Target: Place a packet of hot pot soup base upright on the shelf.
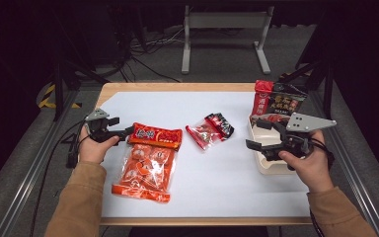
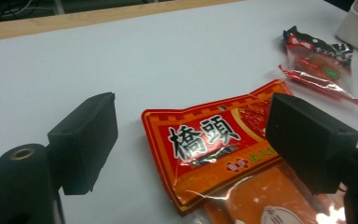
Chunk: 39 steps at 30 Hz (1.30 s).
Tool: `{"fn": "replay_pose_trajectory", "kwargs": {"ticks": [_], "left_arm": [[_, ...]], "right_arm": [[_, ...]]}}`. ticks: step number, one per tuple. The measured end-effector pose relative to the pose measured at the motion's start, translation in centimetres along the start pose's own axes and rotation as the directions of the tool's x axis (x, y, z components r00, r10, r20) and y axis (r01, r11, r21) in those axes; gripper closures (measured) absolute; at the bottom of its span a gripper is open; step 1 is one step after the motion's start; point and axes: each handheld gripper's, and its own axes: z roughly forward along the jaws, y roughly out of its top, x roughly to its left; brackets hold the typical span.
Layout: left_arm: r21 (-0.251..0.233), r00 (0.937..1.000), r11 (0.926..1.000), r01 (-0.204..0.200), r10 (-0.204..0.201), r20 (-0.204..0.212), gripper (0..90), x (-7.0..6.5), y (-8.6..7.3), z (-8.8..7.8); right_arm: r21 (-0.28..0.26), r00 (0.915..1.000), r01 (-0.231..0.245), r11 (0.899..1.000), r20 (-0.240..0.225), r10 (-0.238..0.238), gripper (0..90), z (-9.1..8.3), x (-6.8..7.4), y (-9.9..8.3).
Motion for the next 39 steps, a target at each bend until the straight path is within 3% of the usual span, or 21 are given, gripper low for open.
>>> {"fn": "replay_pose_trajectory", "kwargs": {"ticks": [3, 7, 20, 25, 30, 35, 39], "left_arm": [[0.005, 0.9999, 0.9999, 0.012, -0.011, -0.008, 19.6, 0.4, -0.2, 0.6], [0.004, 0.9994, 0.9995, 0.032, -0.032, 0.014, 20.1, 1.0, -0.5, 1.2], [0.066, 0.9968, 0.9953, 0.070, -0.072, 0.034, 17.7, 2.0, -1.4, 3.2], [0.082, 0.9964, 0.9939, 0.075, -0.078, 0.034, 19.3, 2.0, -1.4, 3.7], [0.128, 0.9959, 0.9889, 0.075, -0.081, 0.040, 22.3, 1.9, -1.7, 4.6], [0.160, 0.9930, 0.9832, 0.087, -0.099, 0.064, 23.3, 1.9, -1.8, 5.1], [0.166, 0.9911, 0.9831, 0.078, -0.094, 0.094, 26.0, 1.6, -1.7, 5.3]], "right_arm": [[0.002, 1.0000, 0.001, 1.000, 0.002, -0.001, 22.5, 0.0, 0.0, 0.0], [0.005, 1.0000, -0.003, 1.000, 0.003, 0.003, 22.5, 0.1, 0.0, -0.2], [0.032, 0.9999, -0.004, 0.999, -0.014, 0.005, 22.3, 0.8, 0.6, -0.7], [0.038, 0.9997, -0.012, 0.999, -0.021, 0.013, 21.9, 1.0, 0.8, -1.0], [0.050, 0.9996, -0.016, 0.999, -0.021, 0.017, 21.8, 1.0, 0.7, -1.3], [0.045, 0.9993, -0.029, 0.999, -0.022, 0.030, 21.8, 1.0, 0.5, -1.5], [0.044, 0.9991, -0.032, 0.998, -0.026, 0.034, 21.8, 1.1, 0.5, -1.7]]}}
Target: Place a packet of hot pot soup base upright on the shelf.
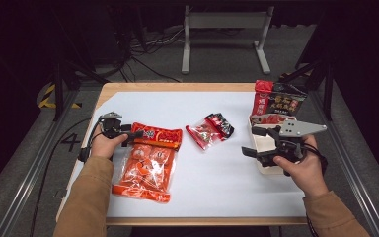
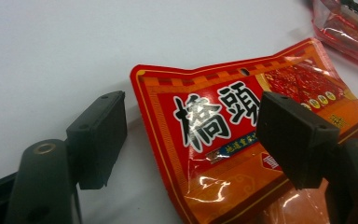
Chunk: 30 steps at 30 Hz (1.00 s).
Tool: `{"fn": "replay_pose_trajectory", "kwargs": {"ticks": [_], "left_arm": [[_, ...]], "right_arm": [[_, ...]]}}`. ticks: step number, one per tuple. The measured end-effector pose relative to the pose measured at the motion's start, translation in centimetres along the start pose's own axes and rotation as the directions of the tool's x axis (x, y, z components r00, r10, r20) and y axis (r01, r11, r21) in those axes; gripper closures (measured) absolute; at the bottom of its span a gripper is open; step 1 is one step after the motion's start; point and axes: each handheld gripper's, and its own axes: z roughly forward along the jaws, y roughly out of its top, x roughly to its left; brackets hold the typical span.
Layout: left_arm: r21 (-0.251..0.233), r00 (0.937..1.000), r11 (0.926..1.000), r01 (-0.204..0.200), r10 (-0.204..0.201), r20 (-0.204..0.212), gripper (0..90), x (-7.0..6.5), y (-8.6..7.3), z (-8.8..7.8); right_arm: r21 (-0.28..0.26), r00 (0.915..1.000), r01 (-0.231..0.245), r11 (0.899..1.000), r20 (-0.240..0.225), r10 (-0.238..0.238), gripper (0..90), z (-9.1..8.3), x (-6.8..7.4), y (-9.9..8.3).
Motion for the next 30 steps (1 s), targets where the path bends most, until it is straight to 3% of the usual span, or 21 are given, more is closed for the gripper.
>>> {"fn": "replay_pose_trajectory", "kwargs": {"ticks": [13, 18, 21, 22, 24, 30], "left_arm": [[-0.012, 0.9972, 0.9996, -0.024, 0.025, 0.071, 39.9, -0.7, 0.2, -0.4], [0.002, 0.9955, 0.9998, -0.018, 0.018, 0.093, 40.1, -0.7, 0.1, 0.1], [0.018, 0.9958, 0.9997, -0.014, 0.013, 0.091, 45.1, -0.7, 0.0, 0.4], [0.012, 0.9964, 0.9994, -0.031, 0.030, 0.080, 48.4, -0.8, -0.1, 0.4], [0.010, 0.9960, 0.9985, -0.054, 0.053, 0.072, 62.8, -1.1, 0.0, 0.4], [0.011, 0.9932, 0.9973, -0.073, 0.072, 0.091, 72.6, -1.7, 0.1, 1.0]], "right_arm": [[0.008, 0.9998, 0.005, 1.000, -0.020, -0.005, 21.8, 1.0, 0.4, 0.0], [0.010, 0.9995, 0.009, 1.000, -0.029, -0.009, 21.8, 1.3, 0.6, -0.1], [0.014, 0.9993, 0.010, 1.000, -0.035, -0.010, 21.8, 1.5, 0.7, -0.2], [0.015, 0.9992, 0.010, 1.000, -0.039, -0.010, 21.8, 1.6, 0.7, -0.3], [0.017, 0.9992, 0.011, 1.000, -0.039, -0.011, 21.8, 1.6, 0.7, -0.4], [0.016, 0.9989, 0.013, 1.000, -0.046, -0.012, 21.8, 1.6, 0.9, -0.6]]}}
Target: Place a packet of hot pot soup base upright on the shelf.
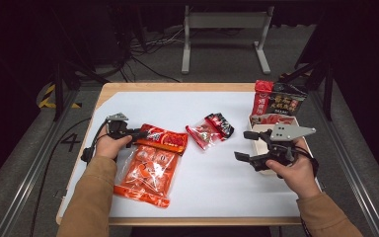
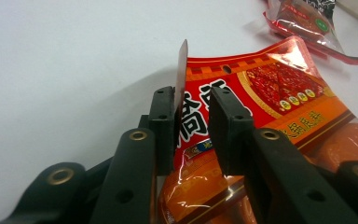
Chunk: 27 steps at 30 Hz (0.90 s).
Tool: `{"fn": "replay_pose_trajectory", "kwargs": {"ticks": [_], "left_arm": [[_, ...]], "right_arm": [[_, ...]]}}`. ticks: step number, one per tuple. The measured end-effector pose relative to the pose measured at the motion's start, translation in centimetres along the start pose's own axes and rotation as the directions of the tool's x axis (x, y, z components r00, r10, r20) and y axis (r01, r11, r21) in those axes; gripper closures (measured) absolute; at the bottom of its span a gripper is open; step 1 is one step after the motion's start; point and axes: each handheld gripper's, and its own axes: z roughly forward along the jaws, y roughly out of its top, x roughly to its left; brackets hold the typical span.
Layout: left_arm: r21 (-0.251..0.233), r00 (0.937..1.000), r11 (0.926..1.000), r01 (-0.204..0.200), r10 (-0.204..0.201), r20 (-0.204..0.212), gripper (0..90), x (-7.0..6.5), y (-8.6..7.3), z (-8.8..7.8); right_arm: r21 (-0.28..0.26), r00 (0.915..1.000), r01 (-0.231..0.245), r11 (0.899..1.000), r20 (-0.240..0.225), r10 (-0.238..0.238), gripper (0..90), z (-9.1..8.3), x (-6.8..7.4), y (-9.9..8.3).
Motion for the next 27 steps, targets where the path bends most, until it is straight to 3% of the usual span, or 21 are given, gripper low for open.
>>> {"fn": "replay_pose_trajectory", "kwargs": {"ticks": [3, 5, 7, 12, 16, 20, 27], "left_arm": [[0.035, 0.9994, 0.9993, -0.013, 0.014, -0.032, 75.9, -0.3, 0.1, 0.5], [0.054, 0.9984, 0.9985, -0.011, 0.014, -0.056, 84.3, -0.5, 0.2, 0.7], [0.049, 0.9985, 0.9988, -0.008, 0.010, -0.055, 89.3, -0.4, 0.2, 0.6], [0.037, 0.9978, 0.9990, -0.026, 0.028, -0.060, 90.0, -0.6, 0.3, 0.3], [-0.010, 0.9977, 0.9993, -0.035, 0.034, -0.058, 90.0, -1.1, 0.8, -0.7], [-0.023, 0.9959, 0.9979, -0.061, 0.059, -0.068, 90.0, -1.6, 1.1, -2.1], [-0.084, 0.9961, 0.9939, -0.071, 0.067, -0.058, 90.0, -2.2, 1.6, -4.2]], "right_arm": [[0.002, 1.0000, -0.003, 1.000, -0.004, 0.003, 21.8, 0.1, 0.1, -0.2], [0.005, 1.0000, -0.005, 1.000, -0.005, 0.005, 21.8, 0.1, 0.0, -0.3], [0.005, 1.0000, -0.007, 1.000, -0.006, 0.007, 21.8, 0.1, 0.0, -0.4], [0.009, 0.9999, -0.011, 1.000, -0.007, 0.011, 21.8, 0.1, 0.0, -0.5], [0.011, 0.9999, -0.014, 1.000, -0.003, 0.014, 22.3, 0.2, 0.0, -0.5], [0.014, 0.9998, -0.022, 1.000, 0.001, 0.022, 23.9, 0.4, 0.1, -0.4], [0.022, 0.9996, -0.029, 0.999, 0.001, 0.029, 25.3, 1.1, 0.3, -0.1]]}}
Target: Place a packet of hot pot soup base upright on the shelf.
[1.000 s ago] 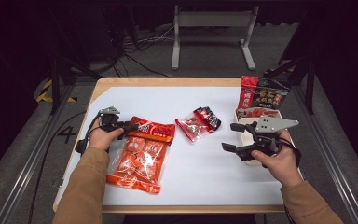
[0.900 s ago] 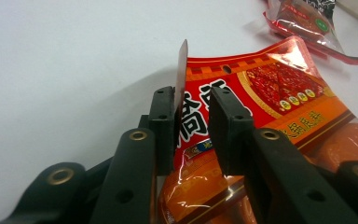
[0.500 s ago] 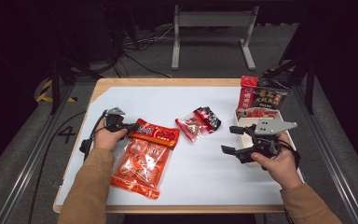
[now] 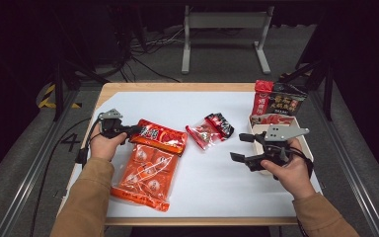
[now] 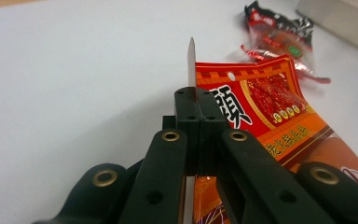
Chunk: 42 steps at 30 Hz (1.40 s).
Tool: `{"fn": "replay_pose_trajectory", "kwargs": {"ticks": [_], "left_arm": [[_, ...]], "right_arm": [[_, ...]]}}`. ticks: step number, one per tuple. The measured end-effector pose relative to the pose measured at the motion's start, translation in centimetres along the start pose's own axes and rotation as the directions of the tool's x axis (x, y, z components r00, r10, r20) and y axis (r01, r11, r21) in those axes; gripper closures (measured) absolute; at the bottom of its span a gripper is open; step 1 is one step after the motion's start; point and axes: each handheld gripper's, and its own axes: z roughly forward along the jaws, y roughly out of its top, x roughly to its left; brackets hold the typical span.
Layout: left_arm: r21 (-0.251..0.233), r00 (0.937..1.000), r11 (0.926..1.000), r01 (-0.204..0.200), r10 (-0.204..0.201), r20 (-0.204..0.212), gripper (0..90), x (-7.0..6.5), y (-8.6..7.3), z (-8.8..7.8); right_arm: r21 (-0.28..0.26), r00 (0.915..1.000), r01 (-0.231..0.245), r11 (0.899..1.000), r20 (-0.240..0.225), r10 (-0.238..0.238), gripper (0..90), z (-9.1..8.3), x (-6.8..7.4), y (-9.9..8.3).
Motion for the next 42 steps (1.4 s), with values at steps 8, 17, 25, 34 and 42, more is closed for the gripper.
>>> {"fn": "replay_pose_trajectory", "kwargs": {"ticks": [8, 17, 25, 34, 42], "left_arm": [[-0.041, 0.9998, 0.9990, -0.015, 0.015, 0.016, 90.0, -1.3, 1.2, -1.9], [-0.107, 0.9948, 0.9909, -0.082, 0.088, 0.052, 90.0, -4.1, 3.6, -4.2], [-0.154, 0.9886, 0.9818, -0.111, 0.125, 0.084, 90.0, -5.9, 4.8, -5.8], [-0.219, 0.9696, 0.9631, -0.157, 0.192, 0.151, 90.0, -8.5, 6.4, -8.0], [-0.294, 0.9358, 0.9212, -0.255, 0.312, 0.165, 90.0, -12.4, 7.5, -10.2]], "right_arm": [[0.016, 0.9998, -0.010, 1.000, -0.014, 0.011, 26.8, 1.4, 0.3, 0.2], [0.028, 0.9981, -0.022, 0.999, -0.057, 0.023, 25.2, 3.5, 0.6, 0.1], [0.030, 0.9960, -0.020, 0.999, -0.086, 0.023, 25.1, 4.5, 1.0, 0.1], [0.033, 0.9937, -0.012, 0.999, -0.111, 0.016, 25.1, 5.4, 1.5, 0.3], [0.019, 0.9906, -0.005, 1.000, -0.137, 0.008, 24.3, 5.7, 1.8, 0.3]]}}
